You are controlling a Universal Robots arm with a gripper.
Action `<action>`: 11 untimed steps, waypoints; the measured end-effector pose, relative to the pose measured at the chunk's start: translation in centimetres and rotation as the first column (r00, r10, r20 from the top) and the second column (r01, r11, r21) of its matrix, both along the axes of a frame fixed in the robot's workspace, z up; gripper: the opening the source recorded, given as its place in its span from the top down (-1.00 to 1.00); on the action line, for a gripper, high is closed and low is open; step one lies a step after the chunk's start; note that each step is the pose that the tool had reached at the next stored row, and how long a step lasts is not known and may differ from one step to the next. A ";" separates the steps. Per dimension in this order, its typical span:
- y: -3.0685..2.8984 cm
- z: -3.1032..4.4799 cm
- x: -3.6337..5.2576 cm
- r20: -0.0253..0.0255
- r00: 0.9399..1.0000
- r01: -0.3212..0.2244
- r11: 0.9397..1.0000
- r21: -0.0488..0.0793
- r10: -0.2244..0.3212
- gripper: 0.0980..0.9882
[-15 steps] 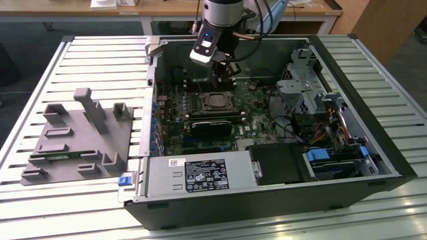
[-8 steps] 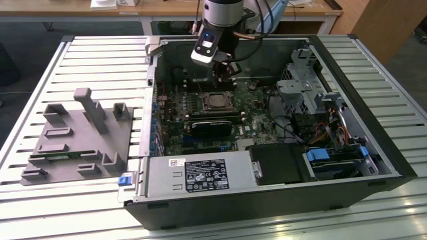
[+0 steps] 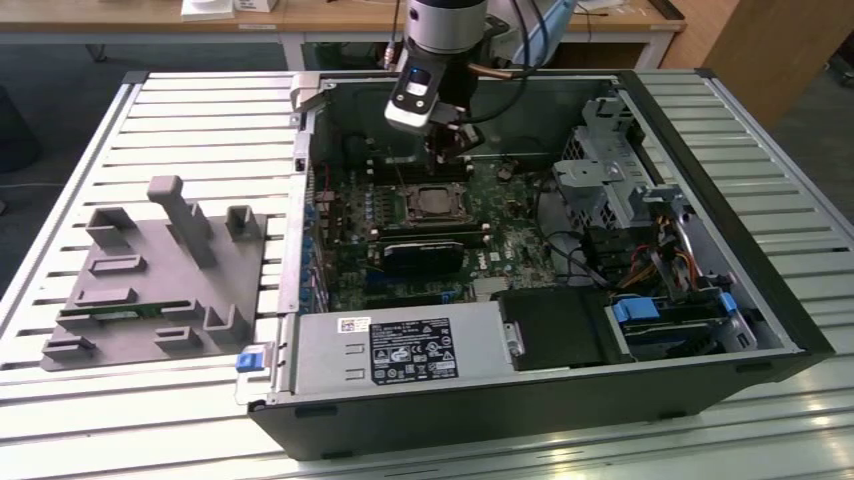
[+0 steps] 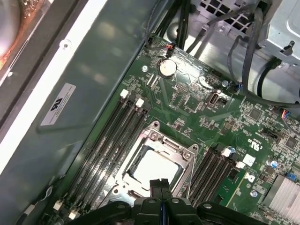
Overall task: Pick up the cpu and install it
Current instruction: 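Install the first cpu locking lever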
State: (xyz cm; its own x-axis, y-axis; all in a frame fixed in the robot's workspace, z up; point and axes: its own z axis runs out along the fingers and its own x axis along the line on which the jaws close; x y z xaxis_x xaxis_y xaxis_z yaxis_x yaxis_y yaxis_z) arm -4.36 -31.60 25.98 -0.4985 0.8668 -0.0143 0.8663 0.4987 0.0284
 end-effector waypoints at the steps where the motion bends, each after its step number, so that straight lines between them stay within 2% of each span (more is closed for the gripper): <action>1: 0.00 0.00 0.00 0.000 1.000 -0.007 1.000 0.000 0.007 0.98; 11: 0.00 0.00 0.00 0.000 0.998 -0.057 0.998 0.000 0.057 0.98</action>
State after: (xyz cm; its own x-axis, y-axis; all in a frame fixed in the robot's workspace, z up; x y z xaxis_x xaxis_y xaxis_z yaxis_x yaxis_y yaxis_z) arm -4.36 -31.60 25.97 -0.5468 0.8371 -0.0145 0.8366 0.5470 0.0287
